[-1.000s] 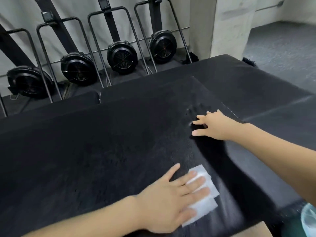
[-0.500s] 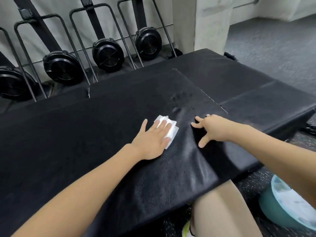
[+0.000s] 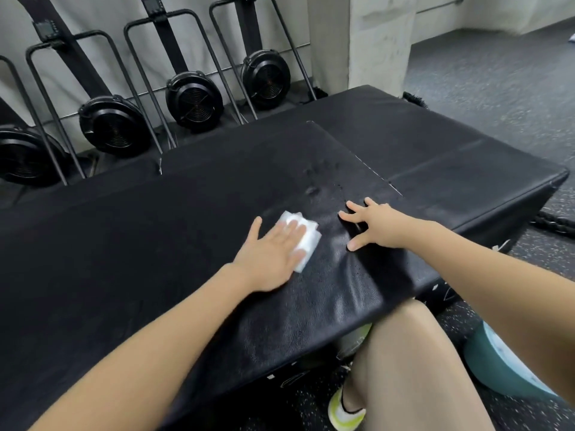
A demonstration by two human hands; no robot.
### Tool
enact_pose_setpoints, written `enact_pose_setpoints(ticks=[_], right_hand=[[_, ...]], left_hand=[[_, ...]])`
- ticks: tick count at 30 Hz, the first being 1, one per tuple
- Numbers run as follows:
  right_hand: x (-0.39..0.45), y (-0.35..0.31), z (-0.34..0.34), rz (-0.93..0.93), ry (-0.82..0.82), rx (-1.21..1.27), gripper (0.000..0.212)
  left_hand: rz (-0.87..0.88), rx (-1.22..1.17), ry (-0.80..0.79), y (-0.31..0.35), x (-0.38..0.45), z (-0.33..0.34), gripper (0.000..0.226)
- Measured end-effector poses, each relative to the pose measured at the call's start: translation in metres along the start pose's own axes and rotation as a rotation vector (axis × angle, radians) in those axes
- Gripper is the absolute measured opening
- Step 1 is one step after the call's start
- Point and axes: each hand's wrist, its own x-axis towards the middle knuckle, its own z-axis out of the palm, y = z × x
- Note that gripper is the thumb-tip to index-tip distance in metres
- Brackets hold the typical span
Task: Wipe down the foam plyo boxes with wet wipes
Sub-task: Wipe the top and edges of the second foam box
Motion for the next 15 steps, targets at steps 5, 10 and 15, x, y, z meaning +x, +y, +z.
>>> enact_pose_setpoints(ticks=[5,10,15], right_hand=[[0.002,0.004,0.005,0.000,0.017,0.027,0.084],[0.003,0.004,0.007,-0.005,0.028,0.020,0.083],[0.004,0.006,0.008,-0.006,0.036,0.014,0.082]], left_hand=[[-0.003,-0.027,0.055,0.024,0.001,0.005,0.059],[0.254,0.022,0.082,0.059,-0.068,0.017,0.059],[0.294,0.114,0.040,0.057,-0.093,0.022,0.059]])
